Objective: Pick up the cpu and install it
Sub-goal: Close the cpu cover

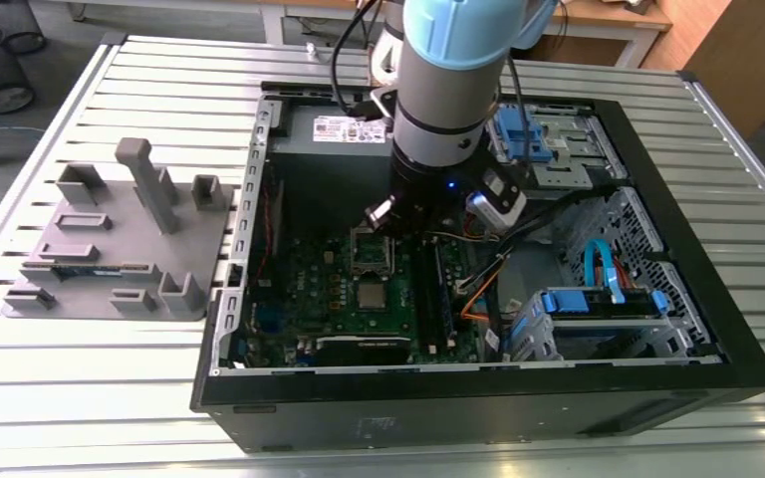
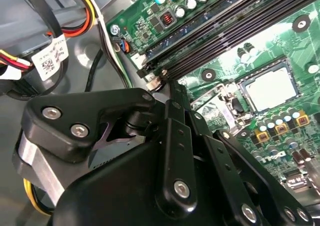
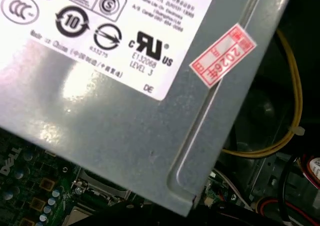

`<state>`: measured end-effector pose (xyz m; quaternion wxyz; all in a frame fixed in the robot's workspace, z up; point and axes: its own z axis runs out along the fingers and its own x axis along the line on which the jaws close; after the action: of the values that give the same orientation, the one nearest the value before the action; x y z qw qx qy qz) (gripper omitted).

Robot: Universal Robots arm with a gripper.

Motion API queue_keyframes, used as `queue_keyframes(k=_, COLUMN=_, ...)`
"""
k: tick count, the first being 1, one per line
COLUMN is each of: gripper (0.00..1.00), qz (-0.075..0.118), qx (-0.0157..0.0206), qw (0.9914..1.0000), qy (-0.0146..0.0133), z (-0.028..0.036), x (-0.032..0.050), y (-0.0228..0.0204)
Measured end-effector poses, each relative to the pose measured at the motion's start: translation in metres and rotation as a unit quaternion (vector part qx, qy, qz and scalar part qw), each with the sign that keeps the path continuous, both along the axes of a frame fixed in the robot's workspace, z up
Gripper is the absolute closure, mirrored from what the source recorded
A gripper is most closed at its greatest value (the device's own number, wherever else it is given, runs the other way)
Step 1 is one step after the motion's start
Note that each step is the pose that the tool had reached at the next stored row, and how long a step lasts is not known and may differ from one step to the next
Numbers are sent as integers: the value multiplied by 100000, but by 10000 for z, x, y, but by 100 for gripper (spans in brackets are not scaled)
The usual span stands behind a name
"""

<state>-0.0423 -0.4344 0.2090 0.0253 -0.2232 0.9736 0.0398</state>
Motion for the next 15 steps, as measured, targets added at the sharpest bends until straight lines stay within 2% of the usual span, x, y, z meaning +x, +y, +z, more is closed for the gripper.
queue_keyframes(k=10, gripper=89, qz=-274, qx=18, qw=100000, qy=0, z=-2, x=-39, y=8)
queue_keyframes(k=15, gripper=89, qz=-3272, qx=19, qw=99946, qy=0, z=-13, x=-40, y=9)
